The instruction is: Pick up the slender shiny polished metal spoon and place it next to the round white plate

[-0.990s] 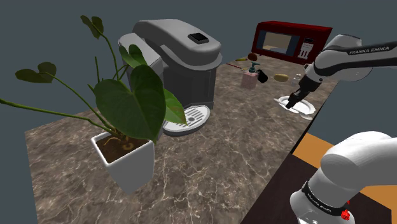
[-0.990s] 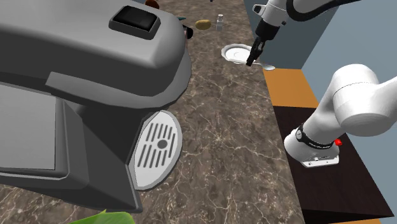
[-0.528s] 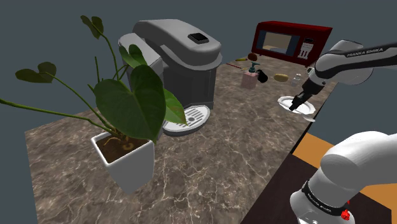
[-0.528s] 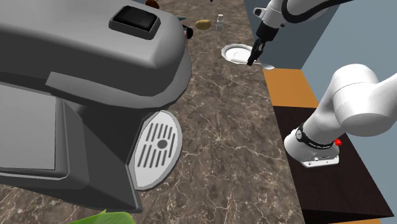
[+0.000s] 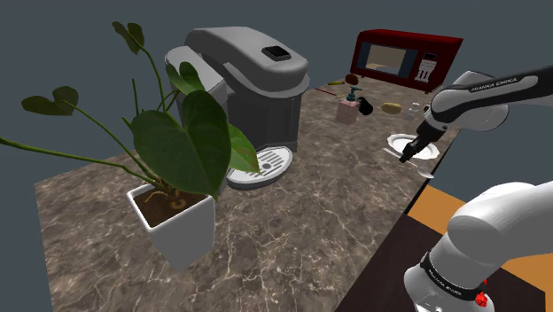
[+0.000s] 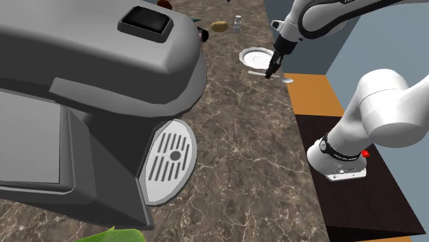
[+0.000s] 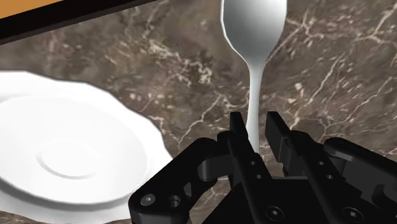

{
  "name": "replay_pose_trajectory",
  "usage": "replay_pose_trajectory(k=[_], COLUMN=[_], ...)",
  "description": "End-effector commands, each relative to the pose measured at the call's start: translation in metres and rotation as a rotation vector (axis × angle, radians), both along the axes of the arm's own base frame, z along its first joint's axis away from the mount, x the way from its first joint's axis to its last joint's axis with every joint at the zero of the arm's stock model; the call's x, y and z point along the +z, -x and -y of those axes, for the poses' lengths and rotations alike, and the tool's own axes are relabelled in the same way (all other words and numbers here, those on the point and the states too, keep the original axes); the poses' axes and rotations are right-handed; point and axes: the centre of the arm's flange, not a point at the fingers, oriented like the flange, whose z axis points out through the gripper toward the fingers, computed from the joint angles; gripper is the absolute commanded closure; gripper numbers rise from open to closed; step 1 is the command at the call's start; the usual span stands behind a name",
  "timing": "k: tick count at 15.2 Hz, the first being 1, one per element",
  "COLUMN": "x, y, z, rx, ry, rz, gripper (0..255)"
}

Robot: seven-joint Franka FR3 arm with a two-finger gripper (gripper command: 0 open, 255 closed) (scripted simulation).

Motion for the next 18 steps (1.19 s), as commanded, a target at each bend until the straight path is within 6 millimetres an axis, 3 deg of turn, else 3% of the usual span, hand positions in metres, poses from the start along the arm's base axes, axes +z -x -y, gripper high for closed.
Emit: replay_pose_trajectory(k=[1, 9, 10, 15, 18], x=[-0.015, -0.015, -0.015, -0.015, 0.024], y=[0.0, 0.0, 0.0, 0.0, 0.01], z=[0.0, 0.0, 0.0, 0.0, 0.002], rx=[0.0, 0.0, 0.0, 0.0, 0.0], ry=[0.001, 0.001, 0.001, 0.001, 0.001], rz=[0.0, 0.0, 0.0, 0.0, 0.0], gripper=[255, 255, 0, 0, 0])
